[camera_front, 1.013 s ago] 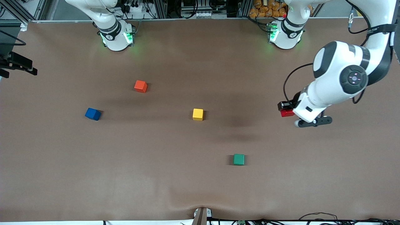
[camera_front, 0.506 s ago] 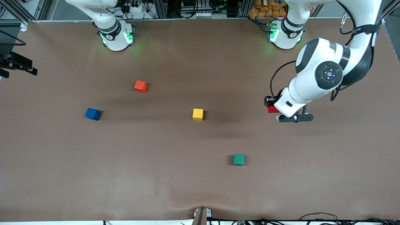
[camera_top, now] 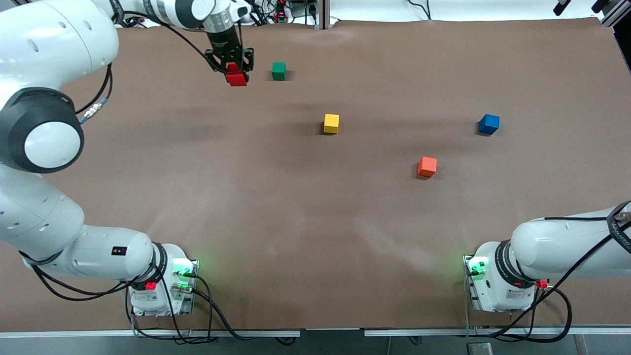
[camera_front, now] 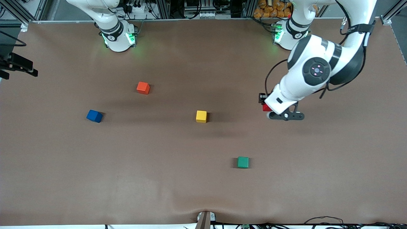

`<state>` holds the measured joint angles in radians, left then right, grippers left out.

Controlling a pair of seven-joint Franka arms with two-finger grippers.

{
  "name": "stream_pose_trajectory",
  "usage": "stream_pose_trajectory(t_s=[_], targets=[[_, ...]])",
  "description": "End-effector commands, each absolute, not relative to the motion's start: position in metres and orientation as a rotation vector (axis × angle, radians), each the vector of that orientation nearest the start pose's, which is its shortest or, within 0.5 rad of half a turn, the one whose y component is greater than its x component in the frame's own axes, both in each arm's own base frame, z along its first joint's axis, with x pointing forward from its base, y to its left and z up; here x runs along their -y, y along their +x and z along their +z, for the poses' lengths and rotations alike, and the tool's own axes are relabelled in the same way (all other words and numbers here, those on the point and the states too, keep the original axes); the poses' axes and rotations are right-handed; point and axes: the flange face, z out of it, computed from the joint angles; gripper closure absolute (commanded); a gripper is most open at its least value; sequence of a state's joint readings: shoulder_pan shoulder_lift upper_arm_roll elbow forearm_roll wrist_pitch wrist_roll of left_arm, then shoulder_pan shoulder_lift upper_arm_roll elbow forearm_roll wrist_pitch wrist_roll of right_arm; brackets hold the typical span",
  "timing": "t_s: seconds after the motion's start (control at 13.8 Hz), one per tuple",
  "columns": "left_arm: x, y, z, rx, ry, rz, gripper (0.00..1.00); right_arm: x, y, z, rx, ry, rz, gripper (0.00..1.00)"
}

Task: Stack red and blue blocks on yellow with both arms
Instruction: 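Carry the red cube with the left gripper over the yellow cube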

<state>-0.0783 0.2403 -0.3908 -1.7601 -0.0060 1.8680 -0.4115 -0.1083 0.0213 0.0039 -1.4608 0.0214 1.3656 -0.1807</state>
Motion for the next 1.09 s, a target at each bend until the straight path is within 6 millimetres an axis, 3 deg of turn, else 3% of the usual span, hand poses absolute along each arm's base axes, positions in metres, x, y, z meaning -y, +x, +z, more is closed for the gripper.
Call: stream_pose_trajectory(t_s=[0.0,0.36,0.65,1.01], targets=[[0.284,0.556,0.440,-0.153,-3.174,0.225,1.00,0.056,0.537,0.649,0.099,-3.080,0.174,0.00],[0.328,0.543,0.437,-0.242,-3.173,0.240,1.00,0.056,0.537,0.649,0.099,-3.080,0.174,0.00],[0.361,0.544,0.427,-0.245,-3.186,0.258,1.00,0.056,0.537,0.649,0.099,-3.080,0.174,0.00],[0.415,0.541,0.392,-0.185,-3.187,0.317,1.00,0.056,0.537,0.649,0.099,-3.080,0.174,0.00]])
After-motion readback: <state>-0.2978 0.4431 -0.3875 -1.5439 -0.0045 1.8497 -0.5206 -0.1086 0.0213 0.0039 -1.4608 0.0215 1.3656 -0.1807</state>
